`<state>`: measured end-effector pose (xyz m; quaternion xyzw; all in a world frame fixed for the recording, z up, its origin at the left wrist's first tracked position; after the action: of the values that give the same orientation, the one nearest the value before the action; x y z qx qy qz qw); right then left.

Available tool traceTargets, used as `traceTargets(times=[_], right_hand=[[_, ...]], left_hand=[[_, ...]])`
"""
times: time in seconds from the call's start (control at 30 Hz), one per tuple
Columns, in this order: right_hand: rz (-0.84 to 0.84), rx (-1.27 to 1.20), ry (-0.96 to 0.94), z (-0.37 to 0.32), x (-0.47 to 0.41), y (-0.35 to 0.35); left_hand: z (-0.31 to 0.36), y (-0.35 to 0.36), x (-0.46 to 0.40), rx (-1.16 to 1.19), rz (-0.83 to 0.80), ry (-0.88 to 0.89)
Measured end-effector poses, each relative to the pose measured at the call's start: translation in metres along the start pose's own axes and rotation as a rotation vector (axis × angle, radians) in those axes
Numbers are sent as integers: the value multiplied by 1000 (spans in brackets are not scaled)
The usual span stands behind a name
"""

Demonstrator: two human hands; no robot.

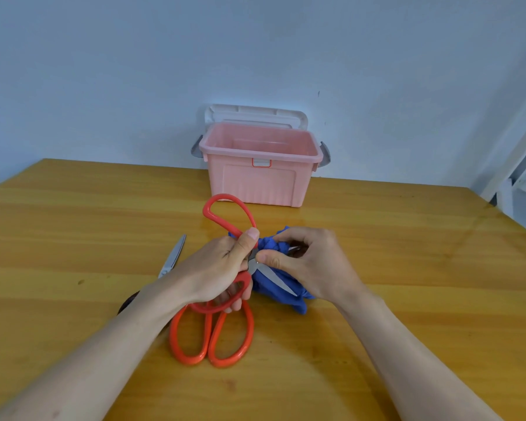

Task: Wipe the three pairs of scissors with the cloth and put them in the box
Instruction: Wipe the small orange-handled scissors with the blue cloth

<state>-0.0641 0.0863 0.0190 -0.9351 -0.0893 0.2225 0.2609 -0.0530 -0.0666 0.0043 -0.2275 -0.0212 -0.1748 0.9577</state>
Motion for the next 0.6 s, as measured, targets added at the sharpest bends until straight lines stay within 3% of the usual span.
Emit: traceTargets(times=[0.4,0.6], right_hand=[[-210,-132,17,-6,1,-5],[-113,-100,71,-4,0,-5]], left_hand=[[0,-8,1,82,-97,-38],[-2,-6,0,65,-60,-16]])
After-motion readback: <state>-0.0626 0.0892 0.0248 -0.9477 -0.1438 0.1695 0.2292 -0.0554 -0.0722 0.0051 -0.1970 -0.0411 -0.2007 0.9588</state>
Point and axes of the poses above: each hand's wrist, its own x-axis away from the middle knuckle, its own y-axis out of the palm, z = x × y, the point moved 5 cm from there along -x, towards the middle knuckle, and after that the axes turned 1 degree about z, right-handed, at the moved point
